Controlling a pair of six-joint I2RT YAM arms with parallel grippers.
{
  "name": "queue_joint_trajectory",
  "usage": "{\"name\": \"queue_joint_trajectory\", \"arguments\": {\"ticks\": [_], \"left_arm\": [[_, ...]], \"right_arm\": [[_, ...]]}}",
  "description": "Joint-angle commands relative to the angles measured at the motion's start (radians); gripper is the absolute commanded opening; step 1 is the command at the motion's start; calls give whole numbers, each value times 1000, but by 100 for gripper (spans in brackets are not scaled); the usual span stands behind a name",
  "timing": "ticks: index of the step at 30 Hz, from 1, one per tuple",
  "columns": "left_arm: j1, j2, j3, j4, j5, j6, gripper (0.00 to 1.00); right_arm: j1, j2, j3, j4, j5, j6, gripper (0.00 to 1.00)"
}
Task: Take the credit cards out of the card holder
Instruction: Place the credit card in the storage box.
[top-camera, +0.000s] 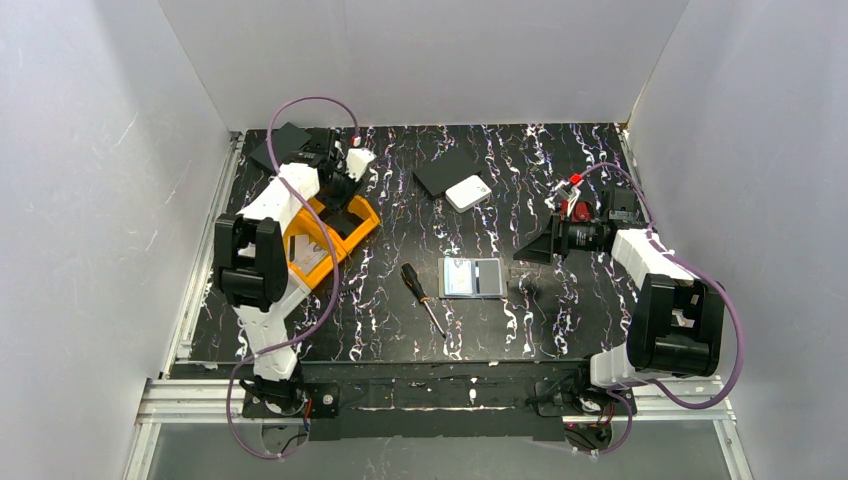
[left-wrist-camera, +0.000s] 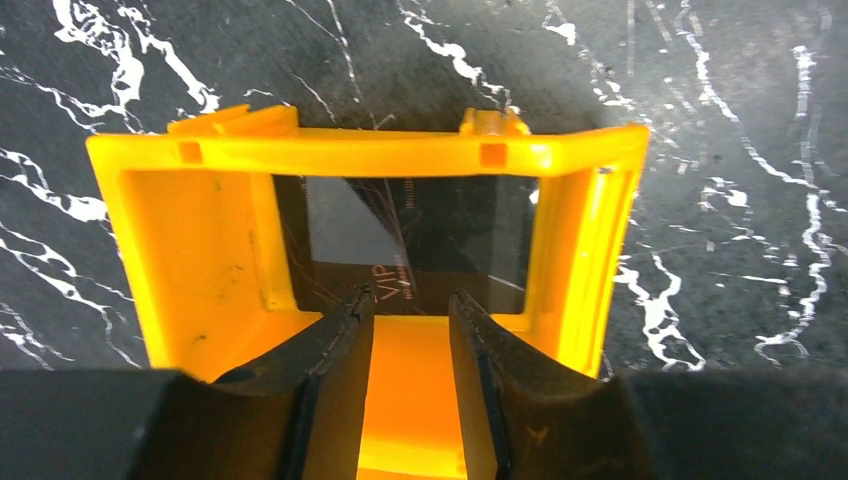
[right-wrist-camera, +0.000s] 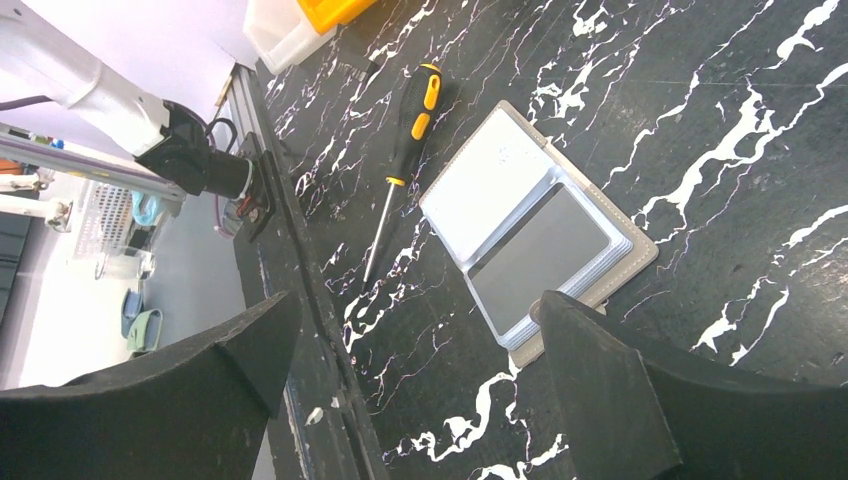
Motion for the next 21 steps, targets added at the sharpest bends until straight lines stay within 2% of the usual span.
{"name": "queue_joint_trajectory", "arguments": {"ticks": [1, 5, 8, 10, 12, 14, 16, 18, 21], "left_arm": [[10, -154, -53, 9, 93, -113, 34], [16, -302, -144, 87, 140, -264, 41], [17, -461, -258, 217, 171, -452, 61], [20, -569, -354, 307, 177, -634, 74], [35, -652, -441, 376, 240, -814, 86], [47, -710, -531, 452, 370, -948, 93], [49, -746, -637, 557, 534, -1081, 96], [19, -771, -720, 672, 628, -1215, 91], [-130, -813, -782, 673, 557, -1241, 86]], "right_arm": [[-6, 2, 40, -1, -31, -14, 98], [-6, -2, 45, -19, -17, -35, 98], [-6, -3, 59, -70, 6, -95, 98], [-6, -1, 79, -122, 29, -151, 98], [-6, -4, 96, -175, 57, -209, 98], [-6, -10, 105, -212, 78, -254, 98], [-6, -23, 109, -228, 99, -286, 98], [-6, -40, 104, -234, 94, -304, 97], [-3, -67, 93, -243, 75, -341, 95]]}}
